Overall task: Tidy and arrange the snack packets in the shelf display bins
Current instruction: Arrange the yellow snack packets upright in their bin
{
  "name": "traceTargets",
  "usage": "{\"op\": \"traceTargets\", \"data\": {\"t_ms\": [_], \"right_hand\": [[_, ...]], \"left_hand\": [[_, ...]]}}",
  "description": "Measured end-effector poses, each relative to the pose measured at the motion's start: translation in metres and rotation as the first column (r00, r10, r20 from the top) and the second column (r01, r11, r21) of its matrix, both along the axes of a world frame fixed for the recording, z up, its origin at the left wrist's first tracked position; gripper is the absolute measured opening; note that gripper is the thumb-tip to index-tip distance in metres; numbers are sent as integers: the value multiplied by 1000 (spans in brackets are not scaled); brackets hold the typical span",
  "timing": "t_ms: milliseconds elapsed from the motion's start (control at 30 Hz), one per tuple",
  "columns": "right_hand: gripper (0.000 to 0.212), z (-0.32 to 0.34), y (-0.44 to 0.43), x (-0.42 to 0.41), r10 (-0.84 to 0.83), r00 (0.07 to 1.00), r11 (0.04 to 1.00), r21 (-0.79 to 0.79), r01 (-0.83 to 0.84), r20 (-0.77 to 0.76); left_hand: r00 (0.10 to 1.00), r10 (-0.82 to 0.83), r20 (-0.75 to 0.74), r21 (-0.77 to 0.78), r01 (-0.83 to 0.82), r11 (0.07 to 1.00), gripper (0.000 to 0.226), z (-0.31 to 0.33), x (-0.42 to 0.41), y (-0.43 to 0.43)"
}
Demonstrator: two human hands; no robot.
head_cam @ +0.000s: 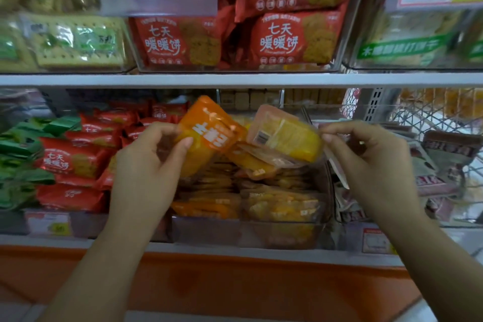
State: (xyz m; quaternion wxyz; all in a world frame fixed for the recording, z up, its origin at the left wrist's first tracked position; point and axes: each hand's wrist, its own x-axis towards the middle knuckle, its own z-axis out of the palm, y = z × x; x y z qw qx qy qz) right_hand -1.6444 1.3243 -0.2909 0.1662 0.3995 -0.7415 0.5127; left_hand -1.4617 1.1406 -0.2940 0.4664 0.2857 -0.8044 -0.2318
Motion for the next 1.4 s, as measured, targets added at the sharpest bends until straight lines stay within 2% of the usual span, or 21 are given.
{"op": "traceTargets", "data": {"t_ms": [100, 267, 333, 467, 667, 767, 900, 1033, 1167, 1267, 1400], "right_hand": [[17, -3, -6, 3, 105, 986, 994, -34, -101, 129], [23, -11, -12, 3, 202, 964, 978, 17, -208, 170], [23, -12, -13, 3, 204, 959, 978, 12, -210, 197], [7, -16, -13, 5, 177, 958, 984, -38, -173, 225], [25, -12, -13, -1, 196, 944, 971, -183, -151, 266], [26, -5, -8, -1, 296, 909, 940, -260, -222, 292], [42, 3, -3, -5, 379, 836, 897, -380, -226, 396], [23, 5, -2, -9, 537, 705, 817, -495, -297, 464], [18, 10, -1, -2, 565, 735, 822, -337, -459, 376], [15, 9, -5, 1, 513, 796, 858, -218, -465, 320], [19, 7, -9, -1, 503, 788, 863, -160, -479, 354]], "left_hand": [[999, 34, -12, 130, -32, 991, 6, -1, 3, -4], [999, -28, 44, 98, 23, 995, 7, -6, -2, -2], [998, -42, 41, 91, 38, 995, 11, -7, -4, -1], [998, -64, 29, 154, 59, 986, 13, -7, -8, 1], [994, -89, -59, 291, 102, 951, 18, -1, -9, 1], [990, -103, -99, 293, 128, 947, 21, 4, -9, 2], [988, -105, -115, 256, 132, 958, 24, 5, -11, 4], [986, -101, -134, 168, 123, 978, 21, 7, -14, 12], [979, -184, -85, 107, 192, 975, 18, 10, -19, 26], [946, -324, -15, 158, 322, 933, 14, 12, -26, 35], [905, -422, -54, 273, 420, 865, 5, 13, -32, 36]]}}
